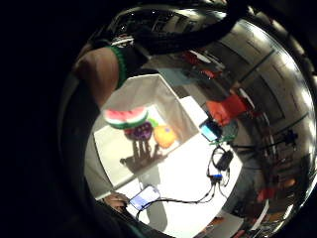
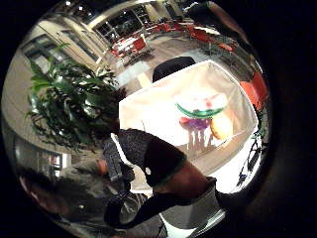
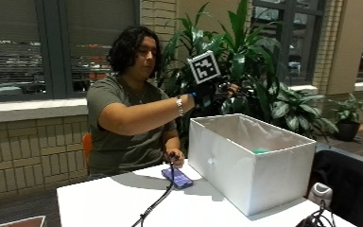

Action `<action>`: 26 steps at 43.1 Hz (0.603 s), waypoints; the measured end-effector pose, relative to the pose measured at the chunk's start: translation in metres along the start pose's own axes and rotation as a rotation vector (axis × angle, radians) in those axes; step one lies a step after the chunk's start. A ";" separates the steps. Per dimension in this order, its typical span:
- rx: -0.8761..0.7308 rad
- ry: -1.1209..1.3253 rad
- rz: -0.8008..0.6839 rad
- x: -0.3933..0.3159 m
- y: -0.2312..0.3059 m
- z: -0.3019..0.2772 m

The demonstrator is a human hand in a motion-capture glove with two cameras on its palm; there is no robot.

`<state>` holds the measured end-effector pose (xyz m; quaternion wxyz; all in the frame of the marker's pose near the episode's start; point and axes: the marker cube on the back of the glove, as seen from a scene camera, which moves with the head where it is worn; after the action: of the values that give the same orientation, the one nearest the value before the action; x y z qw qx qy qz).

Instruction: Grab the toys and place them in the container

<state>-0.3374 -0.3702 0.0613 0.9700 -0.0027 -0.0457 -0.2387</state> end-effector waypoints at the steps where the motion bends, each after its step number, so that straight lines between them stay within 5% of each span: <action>1: 0.001 -0.022 0.003 0.003 0.007 -0.003; 10: -0.026 0.114 -0.063 0.052 0.117 -0.022; 26: -0.186 0.128 0.206 0.101 0.268 -0.002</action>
<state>-0.1240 -0.1799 0.0728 0.9859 -0.0819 0.0391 -0.1408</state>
